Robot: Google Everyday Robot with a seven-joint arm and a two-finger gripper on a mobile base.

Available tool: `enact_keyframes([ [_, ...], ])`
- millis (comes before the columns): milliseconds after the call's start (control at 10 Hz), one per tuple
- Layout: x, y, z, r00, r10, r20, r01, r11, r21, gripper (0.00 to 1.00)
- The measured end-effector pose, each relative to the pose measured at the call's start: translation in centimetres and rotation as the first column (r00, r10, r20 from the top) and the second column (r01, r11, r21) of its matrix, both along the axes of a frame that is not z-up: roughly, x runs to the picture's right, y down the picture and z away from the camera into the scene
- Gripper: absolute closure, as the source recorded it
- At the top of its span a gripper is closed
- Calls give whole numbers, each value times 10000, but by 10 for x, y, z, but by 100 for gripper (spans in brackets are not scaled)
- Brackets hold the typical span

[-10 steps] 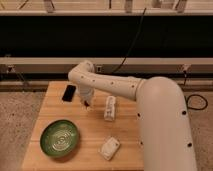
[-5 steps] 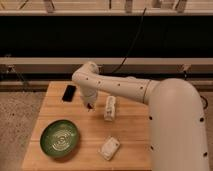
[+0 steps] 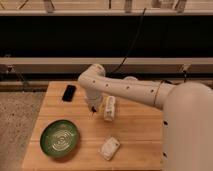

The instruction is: Place the pepper on the white sponge

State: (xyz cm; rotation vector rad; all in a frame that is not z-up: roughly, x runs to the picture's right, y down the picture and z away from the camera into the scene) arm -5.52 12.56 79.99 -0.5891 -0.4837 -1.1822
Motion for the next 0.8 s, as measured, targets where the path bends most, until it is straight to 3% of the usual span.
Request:
enact_keyframes([
  [800,31,41,-50,9999,26,118,-21,9990,-456,96],
])
